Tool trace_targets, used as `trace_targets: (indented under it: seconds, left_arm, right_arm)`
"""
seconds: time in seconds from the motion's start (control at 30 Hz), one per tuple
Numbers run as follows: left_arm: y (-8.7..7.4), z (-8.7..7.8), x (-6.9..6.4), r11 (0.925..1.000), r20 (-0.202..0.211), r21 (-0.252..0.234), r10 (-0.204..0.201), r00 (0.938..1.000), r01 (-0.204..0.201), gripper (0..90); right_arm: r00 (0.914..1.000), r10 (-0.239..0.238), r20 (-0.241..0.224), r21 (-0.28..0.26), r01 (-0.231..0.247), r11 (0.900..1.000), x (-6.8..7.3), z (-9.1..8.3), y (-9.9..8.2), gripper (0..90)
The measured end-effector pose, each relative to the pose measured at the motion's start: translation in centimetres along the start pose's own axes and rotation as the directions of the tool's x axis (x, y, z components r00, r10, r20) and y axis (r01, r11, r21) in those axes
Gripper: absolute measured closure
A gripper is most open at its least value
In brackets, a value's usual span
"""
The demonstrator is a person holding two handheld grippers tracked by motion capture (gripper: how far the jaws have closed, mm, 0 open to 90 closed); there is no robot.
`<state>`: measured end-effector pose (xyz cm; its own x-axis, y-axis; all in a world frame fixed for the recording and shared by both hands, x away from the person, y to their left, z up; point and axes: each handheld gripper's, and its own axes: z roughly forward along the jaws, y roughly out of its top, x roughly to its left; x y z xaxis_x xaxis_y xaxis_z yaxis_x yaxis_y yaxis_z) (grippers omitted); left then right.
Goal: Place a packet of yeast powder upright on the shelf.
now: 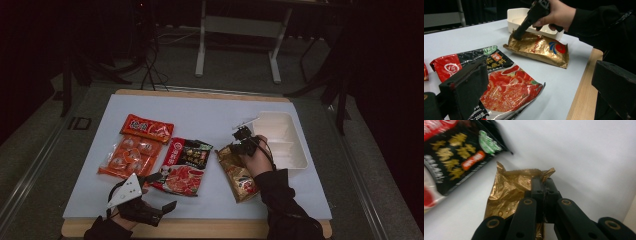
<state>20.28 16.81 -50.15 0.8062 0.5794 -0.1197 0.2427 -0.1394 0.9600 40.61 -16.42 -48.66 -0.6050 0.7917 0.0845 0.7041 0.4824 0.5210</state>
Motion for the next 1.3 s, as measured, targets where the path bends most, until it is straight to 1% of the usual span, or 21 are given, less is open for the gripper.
trace_targets:
  seconds: [0.13,0.3,0.4,0.47,0.53,0.6,0.63,0.67,0.73,0.93,0.97,1.0,1.03,1.2,1.23,1.3]
  left_arm:
    - [0.0,0.1,0.0,1.0000,0.002,0.004,-0.001,1.0000,0.001,1.1]
    - [0.0,0.1,0.0,1.0000,0.000,0.007,0.000,1.0000,0.000,1.1]
    - [-0.1,0.1,0.0,1.0000,-0.002,0.008,-0.002,1.0000,0.002,1.1]
    - [-0.1,0.1,0.0,1.0000,-0.002,0.007,-0.002,1.0000,0.002,1.1]
    - [-0.1,0.1,0.0,1.0000,-0.001,0.008,-0.001,1.0000,0.001,1.1]
    - [-0.1,0.2,0.0,1.0000,-0.002,0.009,0.000,1.0000,0.000,1.1]
    - [-0.1,0.2,0.0,0.9999,-0.002,0.010,0.001,1.0000,-0.001,1.1]
    - [-0.1,0.2,0.0,1.0000,-0.001,0.010,0.001,1.0000,-0.001,1.1]
    - [-0.1,0.2,0.0,1.0000,-0.001,0.009,0.001,1.0000,-0.001,1.1]
    - [-0.1,0.2,0.0,0.9999,0.000,0.011,0.001,1.0000,-0.001,1.1]
    - [-0.1,0.2,0.0,0.9999,0.000,0.011,0.001,1.0000,-0.001,1.1]
    - [-0.1,0.2,0.0,0.9999,0.000,0.011,0.001,1.0000,-0.001,1.1]
    - [-0.1,0.2,0.0,0.9999,0.000,0.011,0.000,1.0000,0.000,1.1]
    - [-0.1,0.2,0.0,1.0000,0.002,0.010,-0.003,1.0000,0.003,1.1]
    - [-0.1,0.2,0.0,1.0000,0.002,0.010,-0.002,1.0000,0.002,1.1]
    - [-0.1,0.2,0.0,1.0000,0.002,0.010,-0.002,1.0000,0.002,1.1]
  right_arm:
    - [0.9994,-0.014,-0.032,-0.056,0.013,0.9984,0.1,-1.2,-0.3,89.9]
    - [0.9964,-0.030,-0.080,-0.120,0.020,0.9926,0.5,-2.8,-0.4,89.9]
    - [0.9923,-0.038,-0.118,-0.150,0.020,0.9884,1.0,-3.7,-0.3,89.9]
    - [0.9898,-0.058,-0.130,-0.168,0.035,0.9851,1.5,-4.2,-0.3,89.9]
    - [0.9865,-0.066,-0.150,-0.189,0.037,0.9813,1.9,-4.8,-0.2,89.9]
    - [0.9857,-0.073,-0.152,-0.193,0.043,0.9804,2.1,-5.1,-0.1,89.9]
    - [0.9825,-0.081,-0.168,-0.212,0.044,0.9762,2.3,-5.6,0.0,90.0]
    - [0.9817,-0.083,-0.172,-0.215,0.045,0.9756,2.4,-5.7,0.0,90.0]
    - [0.9789,-0.090,-0.184,-0.236,0.045,0.9707,2.7,-6.3,0.1,90.0]
    - [0.9737,-0.110,-0.200,-0.287,0.049,0.9566,3.1,-7.7,0.6,90.0]
    - [0.9737,-0.110,-0.200,-0.287,0.049,0.9566,3.1,-7.7,0.6,90.0]
    - [0.9732,-0.110,-0.202,-0.297,0.046,0.9539,3.1,-7.9,0.7,90.0]
    - [0.9725,-0.116,-0.202,-0.312,0.048,0.9489,3.1,-8.3,0.9,89.9]
    - [0.9685,-0.106,-0.225,-0.354,0.020,0.9352,2.7,-9.2,1.3,89.9]
    - [0.9694,-0.103,-0.223,-0.362,0.016,0.9322,2.5,-9.5,1.4,89.9]
    - [0.9668,-0.096,-0.237,-0.374,0.001,0.9274,2.2,-9.9,1.6,89.9]
